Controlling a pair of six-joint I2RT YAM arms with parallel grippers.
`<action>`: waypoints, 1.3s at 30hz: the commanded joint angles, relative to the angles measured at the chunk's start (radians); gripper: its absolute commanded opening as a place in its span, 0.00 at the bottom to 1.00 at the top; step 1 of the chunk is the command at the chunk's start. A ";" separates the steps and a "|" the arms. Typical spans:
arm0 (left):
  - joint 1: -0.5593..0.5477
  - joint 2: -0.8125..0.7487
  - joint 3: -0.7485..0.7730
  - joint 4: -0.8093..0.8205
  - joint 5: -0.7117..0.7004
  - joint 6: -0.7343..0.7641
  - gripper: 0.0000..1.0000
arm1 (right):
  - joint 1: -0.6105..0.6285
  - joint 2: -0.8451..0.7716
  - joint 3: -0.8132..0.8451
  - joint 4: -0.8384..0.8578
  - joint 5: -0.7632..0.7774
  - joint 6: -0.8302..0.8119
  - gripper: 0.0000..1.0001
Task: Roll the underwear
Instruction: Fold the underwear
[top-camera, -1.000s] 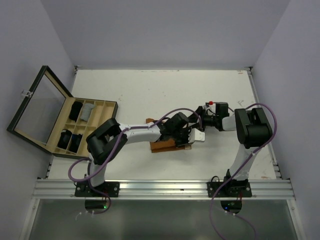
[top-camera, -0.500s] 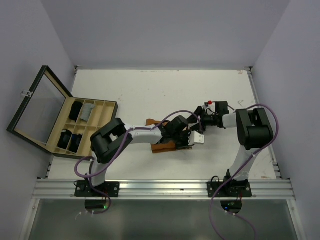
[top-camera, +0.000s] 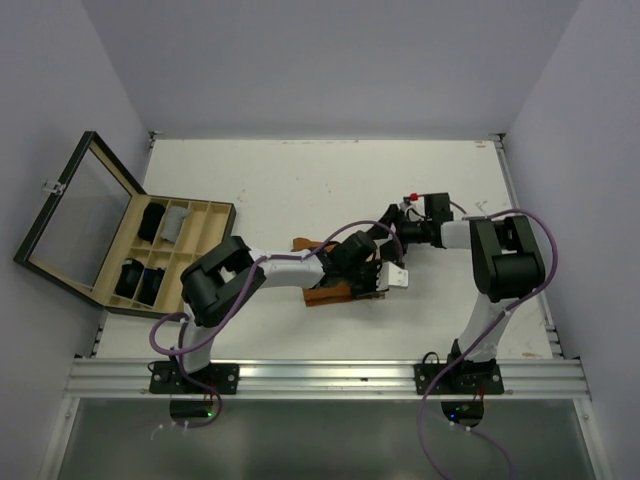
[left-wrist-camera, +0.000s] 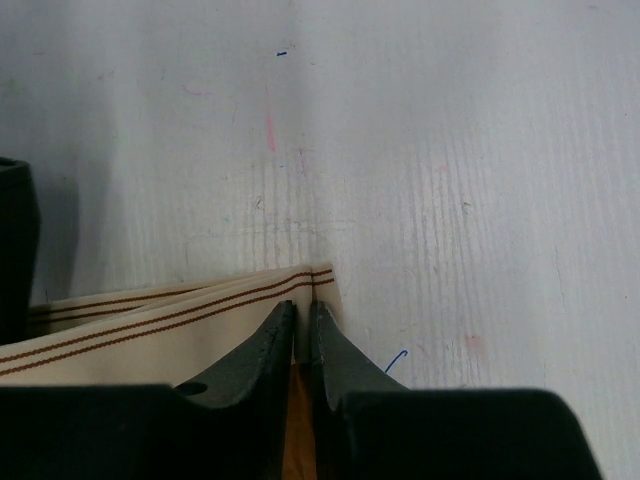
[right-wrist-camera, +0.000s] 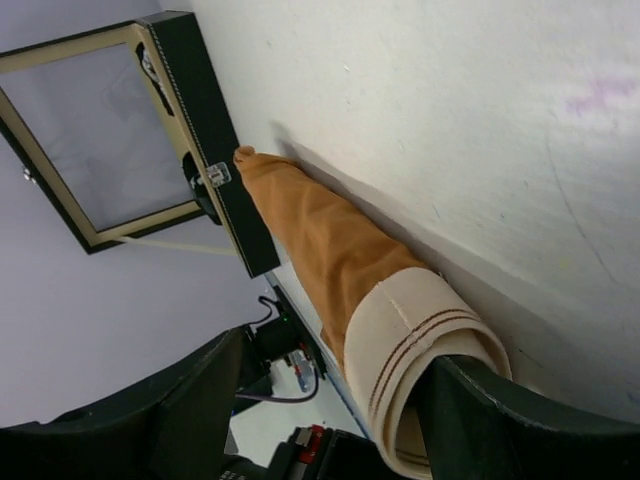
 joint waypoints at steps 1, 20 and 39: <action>-0.006 0.050 -0.035 -0.059 0.020 -0.009 0.16 | -0.001 0.023 0.064 0.112 0.010 0.103 0.71; -0.006 0.040 -0.064 -0.087 0.055 -0.035 0.16 | 0.000 0.243 0.246 0.058 0.061 0.001 0.67; -0.001 0.035 -0.066 -0.064 0.030 -0.054 0.18 | -0.001 -0.012 0.413 -0.675 0.171 -0.464 0.73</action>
